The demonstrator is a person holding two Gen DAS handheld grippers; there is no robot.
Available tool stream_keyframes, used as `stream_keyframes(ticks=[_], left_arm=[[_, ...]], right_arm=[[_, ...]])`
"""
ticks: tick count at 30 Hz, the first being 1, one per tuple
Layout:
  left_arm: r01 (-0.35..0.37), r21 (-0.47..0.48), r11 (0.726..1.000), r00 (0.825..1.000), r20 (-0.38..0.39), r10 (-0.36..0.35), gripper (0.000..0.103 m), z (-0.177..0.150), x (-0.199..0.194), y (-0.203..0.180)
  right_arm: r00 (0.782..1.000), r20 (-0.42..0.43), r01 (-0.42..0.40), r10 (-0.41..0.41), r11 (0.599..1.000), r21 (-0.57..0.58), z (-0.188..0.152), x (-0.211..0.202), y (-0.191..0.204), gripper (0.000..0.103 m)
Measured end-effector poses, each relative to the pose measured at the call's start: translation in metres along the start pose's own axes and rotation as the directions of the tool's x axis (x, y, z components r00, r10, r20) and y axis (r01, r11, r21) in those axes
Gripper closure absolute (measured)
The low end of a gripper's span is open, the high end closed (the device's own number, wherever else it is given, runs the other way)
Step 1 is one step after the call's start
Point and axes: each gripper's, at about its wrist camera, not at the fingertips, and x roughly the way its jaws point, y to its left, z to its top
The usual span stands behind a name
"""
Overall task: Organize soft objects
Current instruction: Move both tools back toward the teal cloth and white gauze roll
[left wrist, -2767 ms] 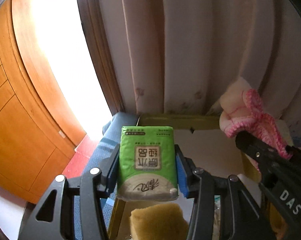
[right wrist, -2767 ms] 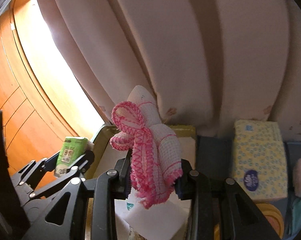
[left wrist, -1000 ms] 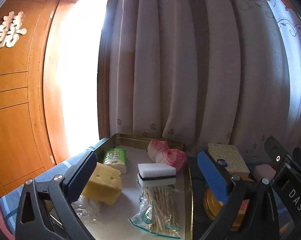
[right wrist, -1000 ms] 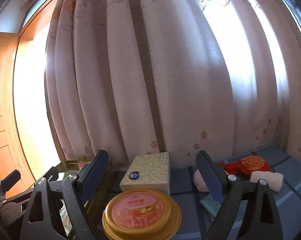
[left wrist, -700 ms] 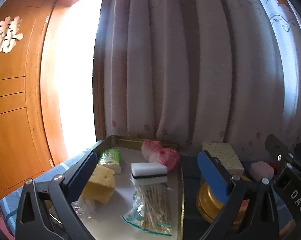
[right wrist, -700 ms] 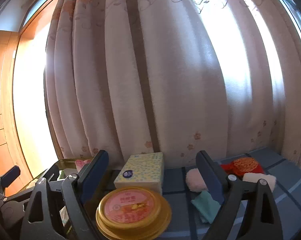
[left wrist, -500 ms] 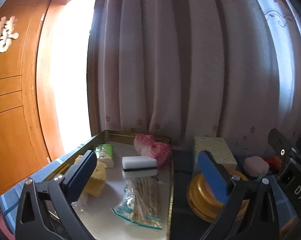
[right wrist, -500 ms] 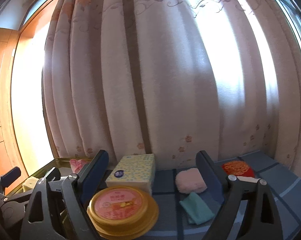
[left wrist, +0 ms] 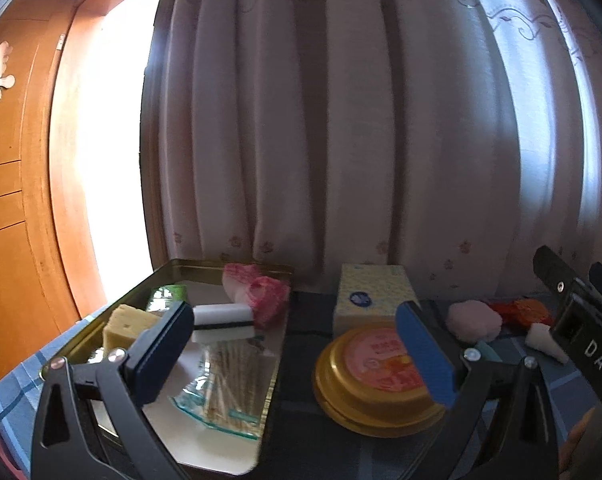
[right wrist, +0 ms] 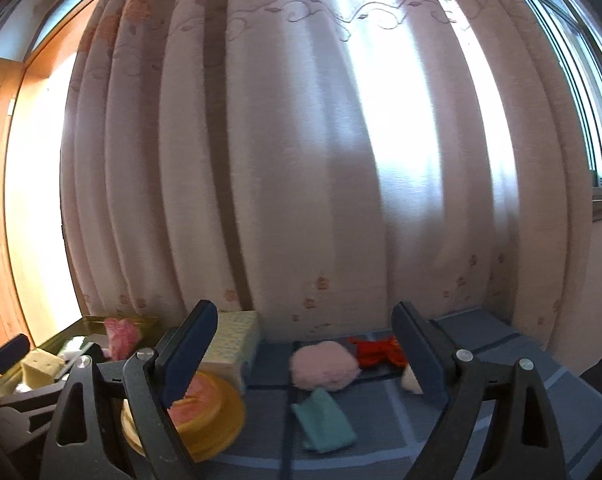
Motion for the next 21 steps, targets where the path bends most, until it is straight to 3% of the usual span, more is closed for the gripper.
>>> stream_keyframes(ticks=[21], left_arm=[[0.136,0.067,0.989,0.99,-0.034,-0.134,0.001,-0.003,-0.01,-0.068]], right_arm=[[0.98,-0.088,0.179,-0.178,0.984,0.007,0.008,0.001,-0.108,0.012]])
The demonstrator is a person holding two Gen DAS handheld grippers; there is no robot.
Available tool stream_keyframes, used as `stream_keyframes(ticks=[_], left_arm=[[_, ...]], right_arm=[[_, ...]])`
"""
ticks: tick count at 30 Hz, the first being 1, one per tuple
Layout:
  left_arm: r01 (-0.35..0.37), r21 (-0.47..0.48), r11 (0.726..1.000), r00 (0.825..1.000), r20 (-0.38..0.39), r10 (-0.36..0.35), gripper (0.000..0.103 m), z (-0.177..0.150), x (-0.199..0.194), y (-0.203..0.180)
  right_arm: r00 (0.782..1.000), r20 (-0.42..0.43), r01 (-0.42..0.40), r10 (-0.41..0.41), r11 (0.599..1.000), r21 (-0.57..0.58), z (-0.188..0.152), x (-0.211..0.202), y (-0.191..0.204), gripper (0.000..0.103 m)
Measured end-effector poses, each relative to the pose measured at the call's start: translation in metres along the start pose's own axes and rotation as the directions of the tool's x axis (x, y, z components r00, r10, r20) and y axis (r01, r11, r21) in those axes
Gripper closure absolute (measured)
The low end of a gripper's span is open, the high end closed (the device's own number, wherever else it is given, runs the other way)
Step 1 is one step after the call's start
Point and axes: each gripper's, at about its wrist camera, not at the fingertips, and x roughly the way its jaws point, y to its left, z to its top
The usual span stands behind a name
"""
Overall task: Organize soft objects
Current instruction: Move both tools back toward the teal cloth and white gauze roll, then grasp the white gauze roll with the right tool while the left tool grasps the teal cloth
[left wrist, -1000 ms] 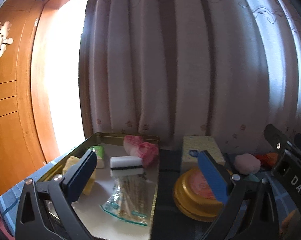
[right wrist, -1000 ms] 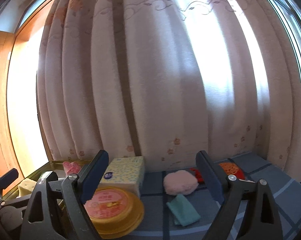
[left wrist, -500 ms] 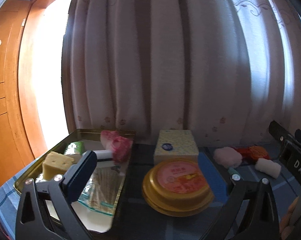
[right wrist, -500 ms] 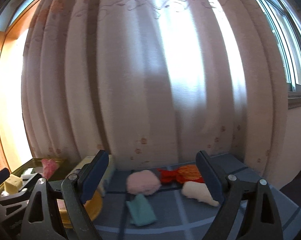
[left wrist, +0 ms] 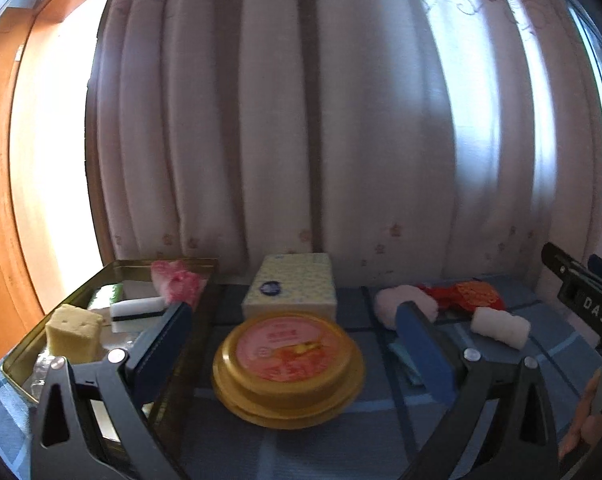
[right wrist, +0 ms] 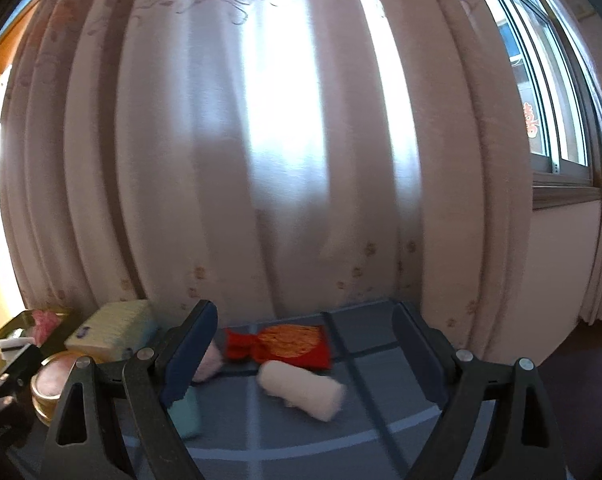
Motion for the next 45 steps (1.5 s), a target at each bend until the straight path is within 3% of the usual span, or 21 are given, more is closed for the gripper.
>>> stream_keyframes(ticks=[4,9,12,15,18,21,25,27,28,29,34,36,39,41,45], left_arm=[[0.038,0.011,0.999,0.999,-0.008,-0.038,0.001,-0.001,0.0,-0.011],[0.068,0.042,0.997,0.997,-0.035,-0.067,0.001,-0.002,0.002,-0.03],[0.073,0.08,0.994,0.996,-0.052,-0.069,0.001,-0.001,0.003,-0.046],[0.081,0.112,0.99,0.995,-0.07,-0.073,0.001,-0.002,0.006,-0.059],[0.077,0.131,0.988,0.993,-0.097,-0.065,0.001,-0.003,0.011,-0.067],[0.072,0.122,0.99,0.992,-0.114,-0.058,0.001,-0.003,0.014,-0.066],[0.074,0.098,0.992,0.987,-0.147,-0.06,0.001,-0.004,0.019,-0.064],[0.078,0.095,0.992,0.985,-0.158,-0.063,0.001,-0.005,0.02,-0.065],[0.08,0.096,0.992,0.985,-0.161,-0.064,0.001,-0.005,0.02,-0.066],[0.08,0.098,0.992,0.985,-0.161,-0.063,0.001,-0.005,0.02,-0.067],[0.075,0.102,0.992,0.983,-0.173,-0.057,0.001,-0.005,0.023,-0.072],[0.079,0.101,0.992,0.981,-0.186,-0.059,0.001,-0.006,0.025,-0.074],[0.095,0.107,0.99,0.978,-0.197,-0.072,0.001,-0.006,0.028,-0.082],[0.101,0.111,0.989,0.975,-0.208,-0.076,0.003,-0.006,0.033,-0.089],[0.104,0.12,0.987,0.956,-0.287,-0.066,0.021,-0.007,0.057,-0.107]], right_arm=[[0.997,-0.077,0.018,-0.02,0.999,-0.036,0.002,0.017,-0.019,0.012],[0.986,-0.163,-0.043,0.03,0.996,-0.078,0.003,0.035,-0.037,0.012],[0.964,-0.246,-0.125,0.104,0.99,-0.071,0.002,0.05,-0.042,0.012],[0.921,-0.35,-0.216,0.174,0.973,-0.085,-0.004,0.069,-0.037,0.012],[0.863,-0.463,-0.291,0.2,0.947,-0.134,-0.014,0.092,-0.022,0.013],[0.835,-0.515,-0.314,0.195,0.937,-0.155,-0.02,0.108,-0.014,0.013],[0.773,-0.601,-0.35,0.203,0.927,-0.136,-0.03,0.126,-0.009,0.037],[0.733,-0.644,-0.377,0.219,0.919,-0.117,-0.036,0.134,-0.007,0.038],[0.727,-0.651,-0.383,0.22,0.916,-0.118,-0.037,0.134,-0.005,0.041],[0.727,-0.648,-0.395,0.228,0.91,-0.123,-0.038,0.132,-0.003,0.054],[0.725,-0.635,-0.43,0.265,0.895,-0.117,-0.038,0.118,-0.003,0.071],[0.732,-0.598,-0.453,0.327,0.889,-0.068,-0.034,0.111,-0.01,0.071],[0.759,-0.49,-0.496,0.43,0.868,-0.006,-0.022,0.092,-0.026,0.071],[0.78,-0.429,-0.501,0.455,0.865,0.007,-0.017,0.082,-0.033,0.071],[0.801,-0.391,-0.48,0.453,0.877,0.032,-0.013,0.081,-0.04,0.07]])
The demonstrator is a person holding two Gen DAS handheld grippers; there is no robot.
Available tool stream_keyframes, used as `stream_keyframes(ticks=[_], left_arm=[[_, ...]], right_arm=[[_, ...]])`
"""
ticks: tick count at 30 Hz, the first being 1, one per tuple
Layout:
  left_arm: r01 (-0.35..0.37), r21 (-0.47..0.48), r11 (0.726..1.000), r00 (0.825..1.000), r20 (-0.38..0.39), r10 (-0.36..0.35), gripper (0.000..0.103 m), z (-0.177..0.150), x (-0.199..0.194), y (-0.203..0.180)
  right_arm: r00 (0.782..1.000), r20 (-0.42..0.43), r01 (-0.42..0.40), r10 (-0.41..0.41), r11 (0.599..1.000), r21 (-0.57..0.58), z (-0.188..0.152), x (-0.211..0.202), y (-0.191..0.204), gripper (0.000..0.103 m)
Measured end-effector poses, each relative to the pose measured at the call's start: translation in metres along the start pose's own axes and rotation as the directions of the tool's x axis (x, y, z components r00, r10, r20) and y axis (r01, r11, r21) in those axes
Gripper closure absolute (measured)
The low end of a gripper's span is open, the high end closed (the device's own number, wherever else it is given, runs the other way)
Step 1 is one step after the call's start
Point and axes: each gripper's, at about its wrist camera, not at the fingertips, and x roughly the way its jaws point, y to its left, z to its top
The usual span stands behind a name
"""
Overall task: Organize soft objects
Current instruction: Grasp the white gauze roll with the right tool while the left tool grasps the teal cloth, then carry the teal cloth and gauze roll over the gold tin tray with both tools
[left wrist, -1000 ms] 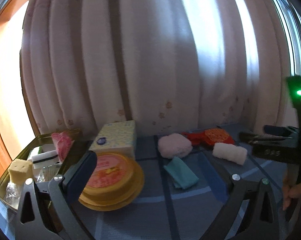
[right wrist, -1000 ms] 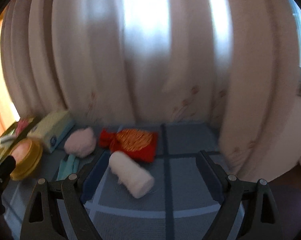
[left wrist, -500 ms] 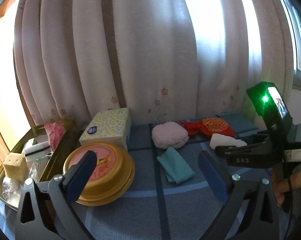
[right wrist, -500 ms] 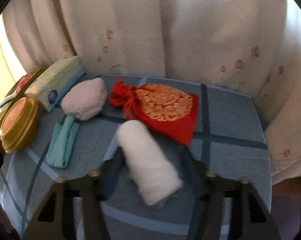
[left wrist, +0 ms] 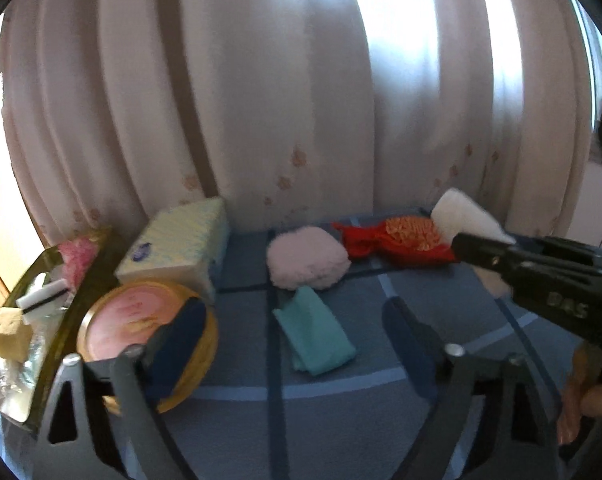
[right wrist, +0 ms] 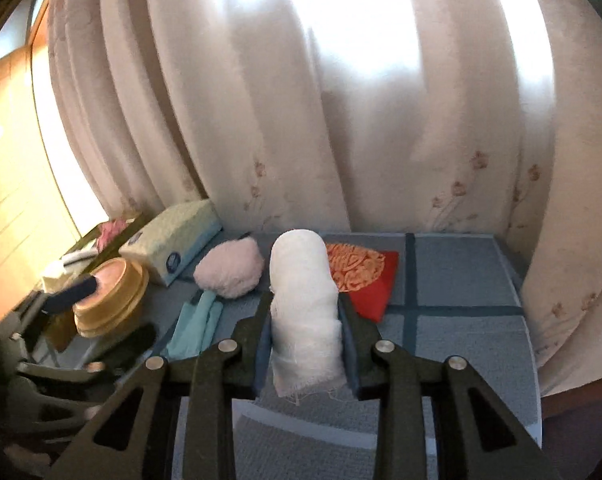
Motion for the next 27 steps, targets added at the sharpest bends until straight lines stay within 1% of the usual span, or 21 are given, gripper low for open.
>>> stream_keyframes(ticks=[3,4,6,8,9,10,12,13,14,15,17,18,20,21,23,24,26,27], left_arm=[[-0.001,-0.027,1.0,0.995,-0.095,-0.001,0.032,0.006,0.026,-0.006],[-0.002,-0.04,0.999,0.991,-0.132,-0.004,0.034,0.007,0.036,-0.007],[-0.008,-0.065,0.998,0.978,-0.21,-0.006,0.041,0.008,0.054,-0.008],[0.002,-0.1,0.995,0.961,-0.276,-0.03,0.047,0.005,0.068,-0.006],[0.011,-0.132,0.991,0.957,-0.287,-0.049,0.047,0.004,0.071,-0.002],[0.006,-0.146,0.989,0.957,-0.287,-0.048,0.047,0.003,0.072,-0.001],[0.001,-0.146,0.989,0.956,-0.289,-0.044,0.049,0.003,0.072,-0.001],[0.002,-0.146,0.989,0.956,-0.289,-0.044,0.049,0.002,0.072,-0.001],[0.008,-0.155,0.988,0.957,-0.285,-0.052,0.055,0.002,0.072,0.001],[0.014,-0.169,0.986,0.959,-0.278,-0.061,0.071,0.001,0.07,0.003],[0.037,-0.206,0.978,0.96,-0.266,-0.092,0.084,0.0,0.069,0.011],[0.053,-0.234,0.971,0.959,-0.259,-0.115,0.089,-0.002,0.068,0.017],[0.1,-0.293,0.951,0.956,-0.238,-0.173,0.092,-0.004,0.067,0.025],[0.13,-0.328,0.936,0.952,-0.224,-0.211,0.092,-0.007,0.067,0.031],[0.209,-0.401,0.892,0.937,-0.177,-0.3,0.092,-0.012,0.064,0.041],[0.252,-0.44,0.862,0.93,-0.138,-0.342,0.092,-0.016,0.06,0.048],[0.301,-0.486,0.821,0.927,-0.051,-0.37,0.092,-0.02,0.05,0.059],[0.319,-0.499,0.806,0.927,-0.011,-0.374,0.092,-0.021,0.044,0.062]], right_arm=[[1.0,0.008,-0.009,0.009,0.999,0.04,0.001,-0.002,-0.007,0.07],[1.0,0.011,-0.01,0.009,0.999,0.049,0.001,-0.002,-0.007,0.07],[1.0,0.017,-0.013,0.012,0.998,0.058,0.003,-0.004,-0.008,0.07],[1.0,0.017,-0.014,0.013,0.998,0.06,0.003,-0.003,-0.007,0.07],[1.0,0.019,-0.012,0.011,0.998,0.062,0.003,-0.004,-0.007,0.07],[1.0,0.021,-0.013,0.012,0.998,0.066,0.003,-0.004,-0.007,0.07],[1.0,0.018,-0.017,0.016,0.997,0.073,0.002,-0.004,-0.008,0.07],[1.0,0.015,-0.018,0.017,0.997,0.078,0.002,-0.003,-0.009,0.07],[1.0,0.013,-0.019,0.018,0.996,0.085,0.001,-0.003,-0.01,0.07],[1.0,0.015,-0.02,0.018,0.996,0.089,0.001,-0.003,-0.011,0.07],[1.0,0.022,-0.018,0.016,0.995,0.095,0.001,-0.005,-0.012,0.07],[1.0,0.025,-0.018,0.015,0.995,0.097,0.001,-0.005,-0.012,0.07],[0.999,0.033,-0.015,0.012,0.995,0.102,0.0,-0.006,-0.013,0.07],[0.999,0.039,-0.014,0.01,0.994,0.105,0.0,-0.007,-0.014,0.07],[0.998,0.055,-0.008,0.002,0.994,0.105,-0.001,-0.009,-0.013,0.07],[0.998,0.065,-0.004,-0.003,0.995,0.102,-0.001,-0.011,-0.013,0.07],[0.996,0.086,0.004,-0.012,0.996,0.089,0.0,-0.013,-0.012,0.07],[0.996,0.093,0.008,-0.016,0.996,0.084,0.0,-0.014,-0.012,0.07]])
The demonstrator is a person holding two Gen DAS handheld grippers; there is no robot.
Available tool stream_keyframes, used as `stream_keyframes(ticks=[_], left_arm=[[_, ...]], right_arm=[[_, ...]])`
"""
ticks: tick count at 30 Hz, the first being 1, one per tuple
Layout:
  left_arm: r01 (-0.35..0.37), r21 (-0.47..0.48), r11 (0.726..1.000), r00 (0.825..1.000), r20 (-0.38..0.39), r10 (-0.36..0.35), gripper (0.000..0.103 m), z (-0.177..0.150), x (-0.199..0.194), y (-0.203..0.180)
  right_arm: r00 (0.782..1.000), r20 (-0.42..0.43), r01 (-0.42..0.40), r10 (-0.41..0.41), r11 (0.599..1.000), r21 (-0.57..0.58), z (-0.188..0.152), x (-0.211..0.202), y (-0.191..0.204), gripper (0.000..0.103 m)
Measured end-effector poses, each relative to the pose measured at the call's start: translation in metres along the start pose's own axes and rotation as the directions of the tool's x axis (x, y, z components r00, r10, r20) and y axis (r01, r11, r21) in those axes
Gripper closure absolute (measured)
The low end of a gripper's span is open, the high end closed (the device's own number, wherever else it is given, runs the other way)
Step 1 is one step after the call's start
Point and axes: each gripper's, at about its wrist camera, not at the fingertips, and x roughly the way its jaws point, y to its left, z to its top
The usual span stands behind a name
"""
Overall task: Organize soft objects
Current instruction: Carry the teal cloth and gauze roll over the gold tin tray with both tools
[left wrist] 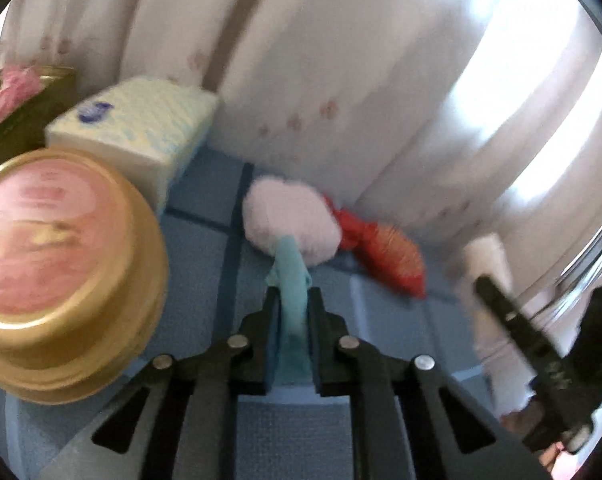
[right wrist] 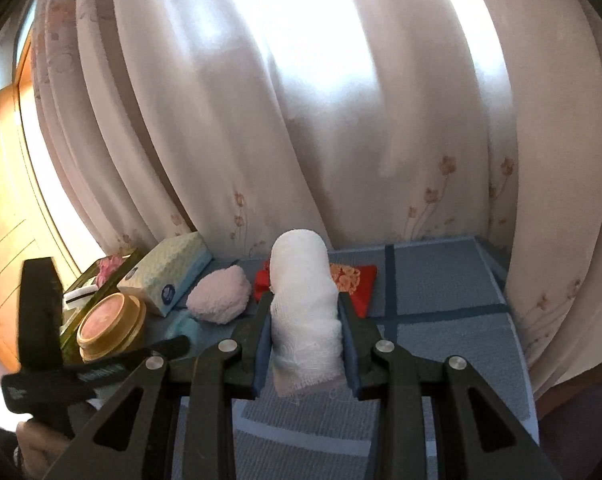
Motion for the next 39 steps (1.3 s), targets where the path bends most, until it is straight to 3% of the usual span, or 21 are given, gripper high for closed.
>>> stream_keyframes(ticks=[4,8,10,13,20,27,33,39], left_arm=[[0.046,-0.027,0.999,0.996,0.072,-0.044,0.092,-0.002,-0.014,0.004],[0.047,0.03,0.998,0.99,0.132,-0.051,0.092,-0.005,-0.03,-0.005],[-0.002,0.104,0.995,0.986,0.168,-0.016,0.092,-0.005,-0.043,-0.012],[-0.116,0.211,0.971,0.964,0.261,0.059,0.092,-0.002,-0.056,-0.022],[-0.279,0.309,0.909,0.916,0.371,0.155,0.092,-0.005,-0.074,-0.023],[-0.31,0.323,0.894,0.901,0.399,0.168,0.092,-0.009,-0.084,-0.015],[-0.324,0.345,0.881,0.894,0.415,0.166,0.092,-0.016,-0.091,-0.016],[-0.331,0.351,0.876,0.888,0.429,0.164,0.092,-0.018,-0.096,-0.014]], right_arm=[[1.0,0.009,0.012,-0.012,1.0,0.0,0.0,0.0,-0.002,0.07],[1.0,0.011,0.012,-0.012,1.0,0.025,0.0,0.0,-0.007,0.07],[1.0,0.015,0.015,-0.015,0.999,0.033,0.0,0.0,-0.009,0.07],[0.999,0.024,0.027,-0.027,0.999,0.035,0.0,-0.002,-0.01,0.07],[0.993,0.07,0.098,-0.098,0.995,0.004,-0.002,-0.009,-0.005,0.07],[0.959,0.167,0.236,-0.228,0.971,-0.031,-0.004,-0.023,0.008,0.07],[0.925,0.241,0.296,-0.294,0.955,0.03,-0.012,-0.041,0.02,0.07],[0.925,0.246,0.292,-0.29,0.956,0.028,-0.021,-0.042,0.046,0.07]])
